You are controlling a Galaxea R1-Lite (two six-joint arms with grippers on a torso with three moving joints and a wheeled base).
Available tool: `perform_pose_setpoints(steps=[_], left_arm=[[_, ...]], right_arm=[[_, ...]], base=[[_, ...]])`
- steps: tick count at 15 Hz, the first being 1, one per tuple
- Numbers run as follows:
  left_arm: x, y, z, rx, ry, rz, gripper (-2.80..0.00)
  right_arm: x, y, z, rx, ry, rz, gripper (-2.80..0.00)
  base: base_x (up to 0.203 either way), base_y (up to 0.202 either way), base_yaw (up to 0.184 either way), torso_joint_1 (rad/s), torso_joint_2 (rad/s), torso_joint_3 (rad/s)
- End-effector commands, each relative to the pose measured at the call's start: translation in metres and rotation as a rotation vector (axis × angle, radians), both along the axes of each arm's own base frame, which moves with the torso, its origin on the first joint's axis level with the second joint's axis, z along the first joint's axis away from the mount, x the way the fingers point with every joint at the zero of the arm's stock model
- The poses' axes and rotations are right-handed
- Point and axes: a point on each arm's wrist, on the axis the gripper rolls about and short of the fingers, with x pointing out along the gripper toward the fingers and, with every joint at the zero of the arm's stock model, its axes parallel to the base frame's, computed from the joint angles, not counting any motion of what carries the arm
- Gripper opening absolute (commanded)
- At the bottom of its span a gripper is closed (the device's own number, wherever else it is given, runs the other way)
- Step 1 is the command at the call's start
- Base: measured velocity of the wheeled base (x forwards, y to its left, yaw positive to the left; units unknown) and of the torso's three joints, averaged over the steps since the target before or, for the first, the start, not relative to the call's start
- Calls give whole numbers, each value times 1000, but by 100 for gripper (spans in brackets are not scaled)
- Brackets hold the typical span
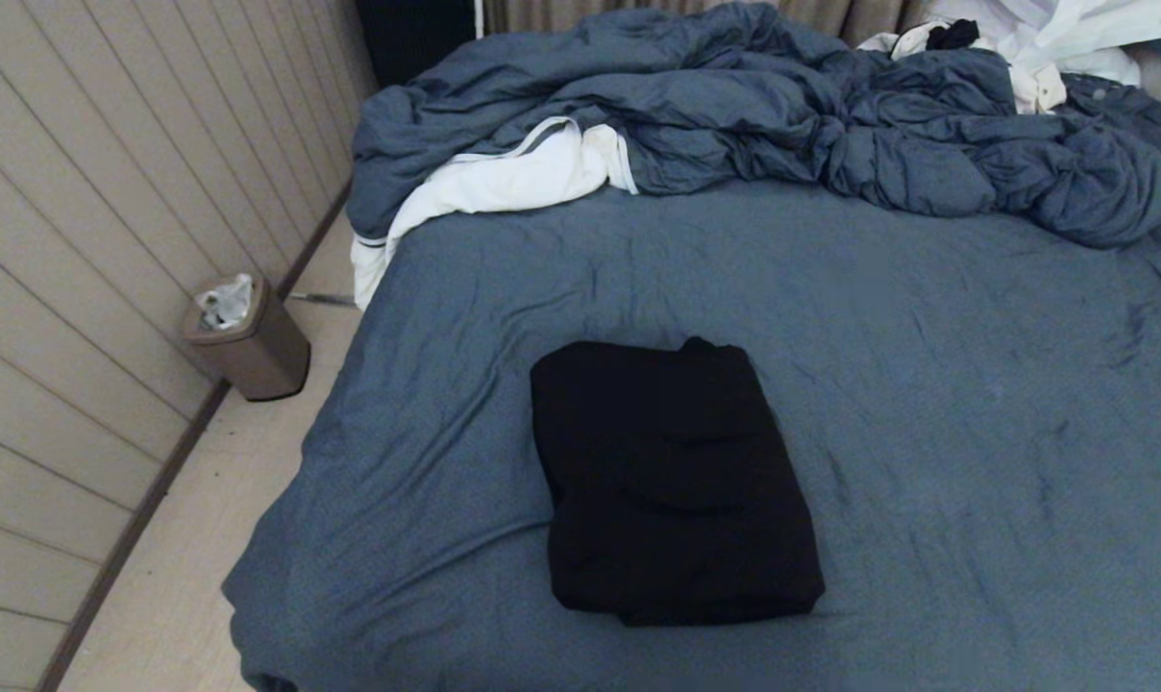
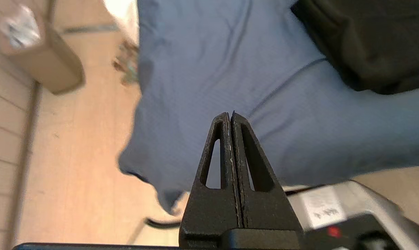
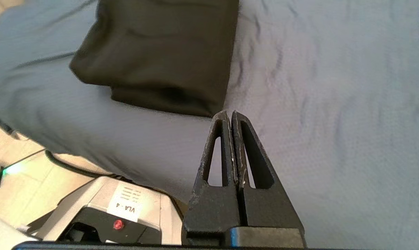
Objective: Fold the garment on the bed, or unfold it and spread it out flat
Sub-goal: Unfold the black sweatshirt
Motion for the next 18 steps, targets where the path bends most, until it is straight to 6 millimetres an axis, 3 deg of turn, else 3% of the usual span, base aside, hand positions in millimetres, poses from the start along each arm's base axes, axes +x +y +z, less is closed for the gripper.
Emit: perform_pose_setpoints(steps=[1,4,7,9,13,18], left_arm=[[-2,-1,-3,-51,84,-40,-280],[-19,-2,-6,-120,96,-129,-280],[-31,3,-9,-113,-28,88,-280],[-32,7,-9,-80,-50,239,-280],[-33,5,-10,-29,-39,138,-280],[-31,8,-15,-22,-28,282,-280]], right_arm=[[0,0,0,-6,1,0,-280],[0,0,0,-10,3,-13,-280],[1,-1,0,-5,8,-42,-280],[1,-1,0,3,10,-52,-280],[1,-2,0,40,22,-80,-280],[0,-2,0,61,26,-73,-280]], base=[[0,0,0,0,0,0],[0,0,0,0,0,0],[0,0,0,0,0,0],[0,0,0,0,0,0],[0,0,0,0,0,0],[0,0,0,0,0,0]])
